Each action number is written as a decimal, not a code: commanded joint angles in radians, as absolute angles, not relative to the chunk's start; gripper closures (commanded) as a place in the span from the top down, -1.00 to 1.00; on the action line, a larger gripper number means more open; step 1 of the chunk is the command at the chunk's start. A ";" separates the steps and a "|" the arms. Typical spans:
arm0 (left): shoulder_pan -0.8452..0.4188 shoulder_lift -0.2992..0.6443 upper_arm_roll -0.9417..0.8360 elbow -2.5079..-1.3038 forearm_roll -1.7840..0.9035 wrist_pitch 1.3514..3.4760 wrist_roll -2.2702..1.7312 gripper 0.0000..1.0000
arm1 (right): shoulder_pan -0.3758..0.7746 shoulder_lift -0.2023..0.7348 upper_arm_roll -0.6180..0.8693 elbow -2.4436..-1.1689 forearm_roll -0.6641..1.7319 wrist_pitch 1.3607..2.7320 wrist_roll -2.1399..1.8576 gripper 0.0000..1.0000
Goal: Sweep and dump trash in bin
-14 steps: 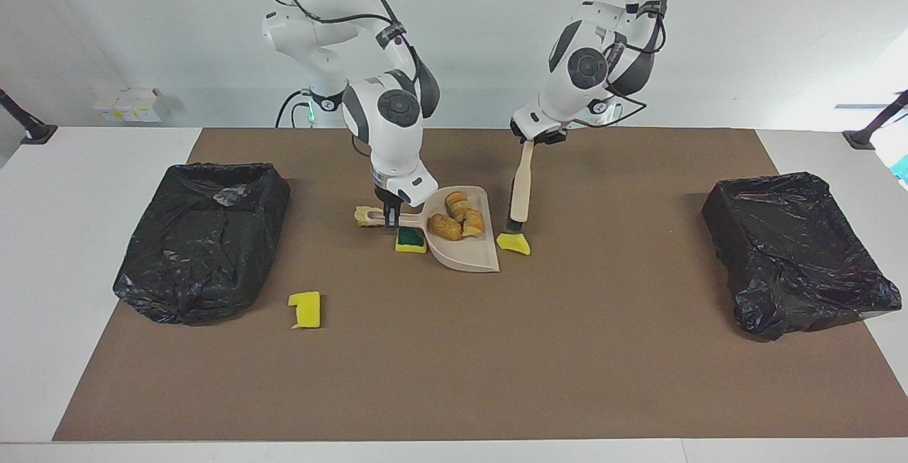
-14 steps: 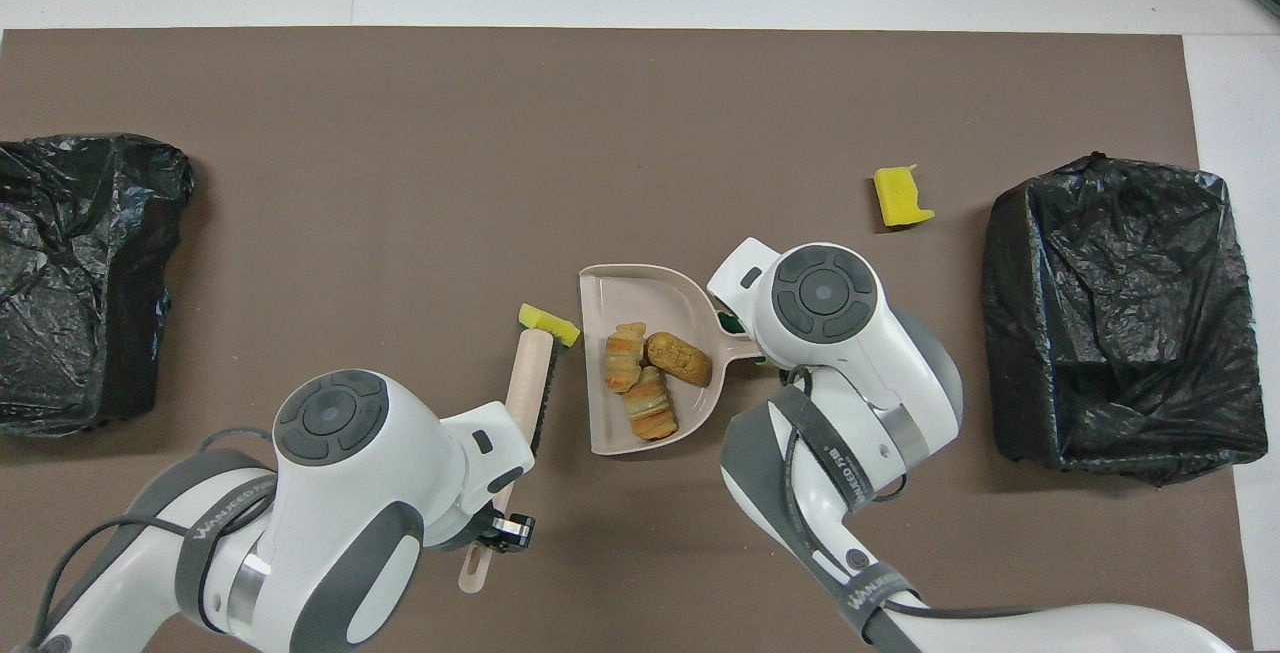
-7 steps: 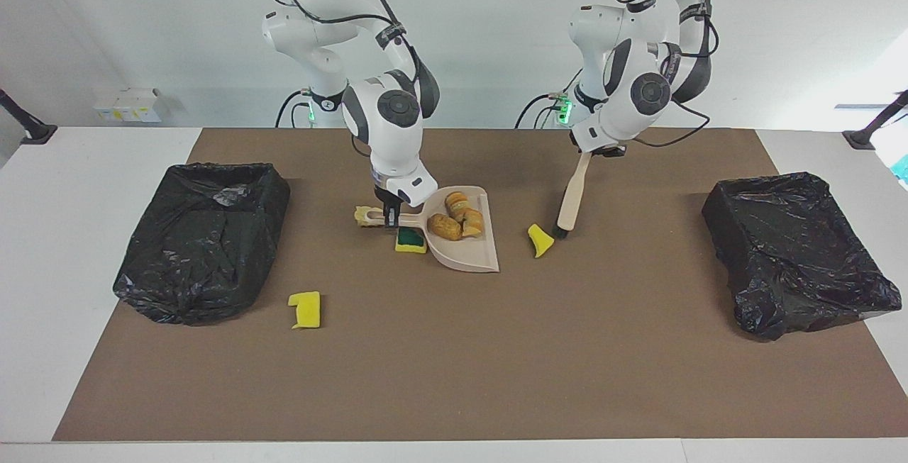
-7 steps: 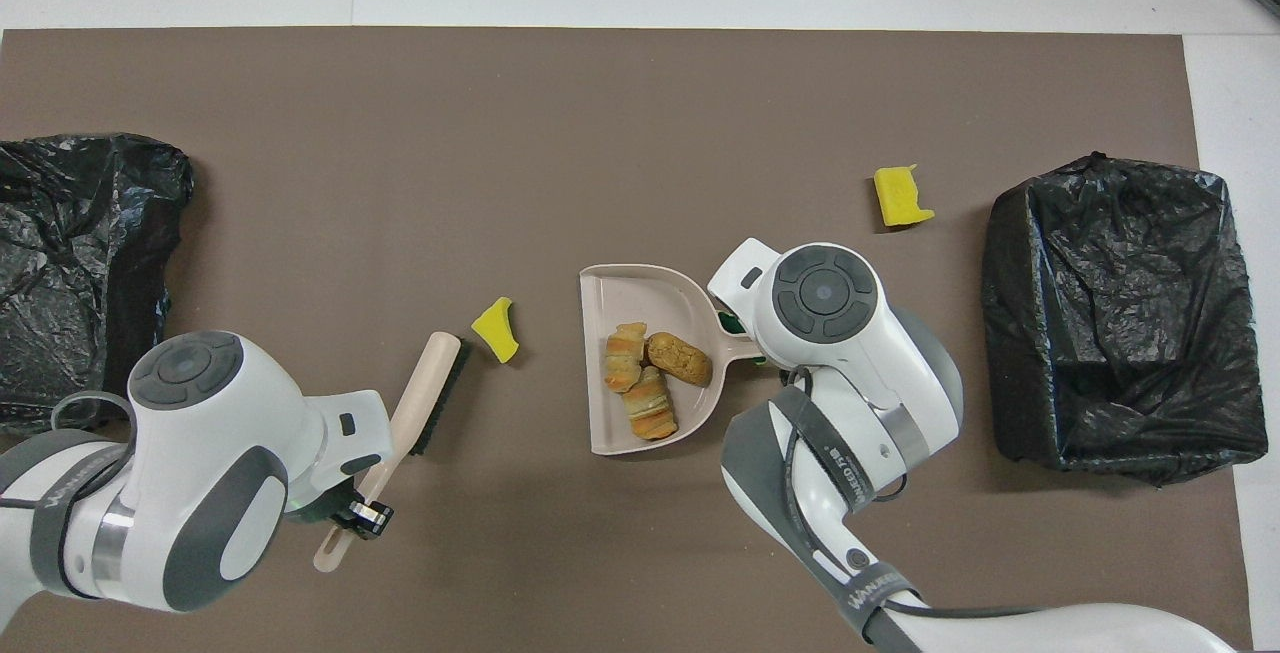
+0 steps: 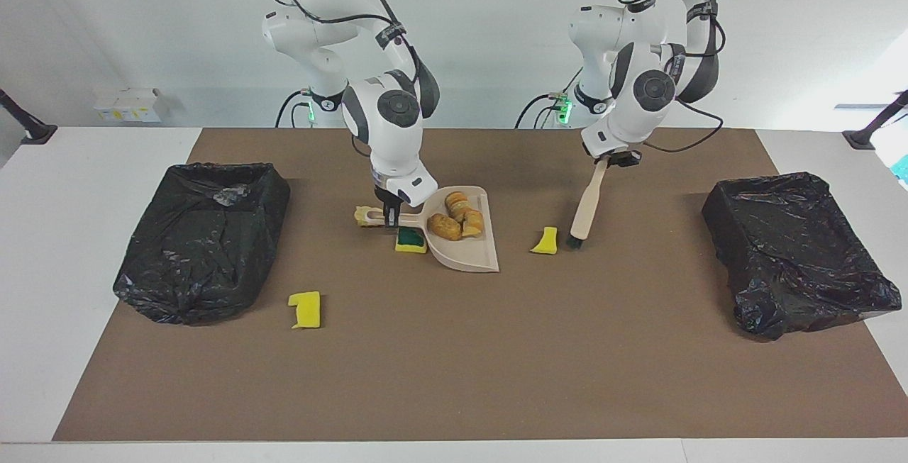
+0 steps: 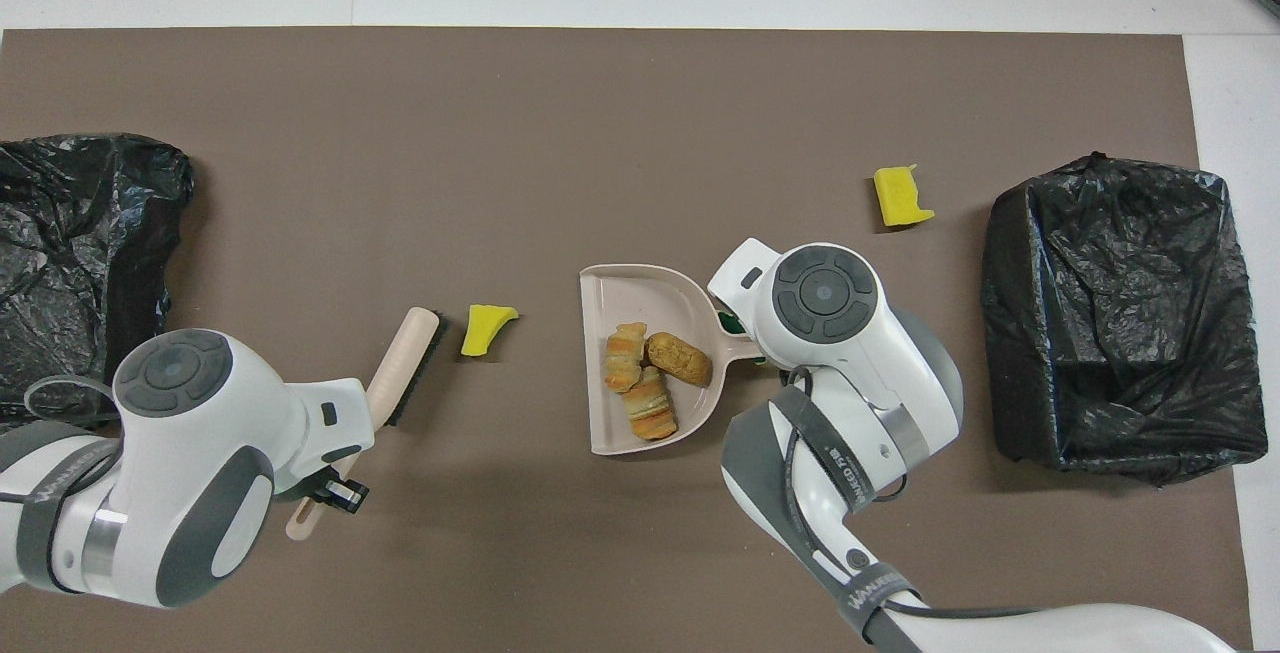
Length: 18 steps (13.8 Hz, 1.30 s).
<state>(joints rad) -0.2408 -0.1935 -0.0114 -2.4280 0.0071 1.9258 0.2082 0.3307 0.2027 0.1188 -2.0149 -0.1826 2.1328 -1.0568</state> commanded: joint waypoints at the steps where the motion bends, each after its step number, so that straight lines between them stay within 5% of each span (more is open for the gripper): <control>1: -0.204 -0.167 -0.020 -2.407 0.025 1.974 0.132 -1.00 | 0.319 0.175 0.126 -2.052 -0.207 2.152 -1.031 -1.00; 11: -0.314 -0.072 -0.029 -2.349 -0.038 2.052 -0.175 -1.00 | 0.321 0.175 0.126 -2.052 -0.207 2.149 -1.031 -1.00; 18: -0.541 -0.043 -0.029 -2.352 -0.305 2.115 -0.295 -1.00 | 0.333 0.172 0.127 -2.051 -0.207 2.138 -1.002 -1.00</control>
<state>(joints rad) -0.4644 -0.0514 -0.0396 -2.3606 -0.2397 2.0778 -0.2092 0.3338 0.1973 0.1191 -2.0201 -0.1826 2.1324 -1.0419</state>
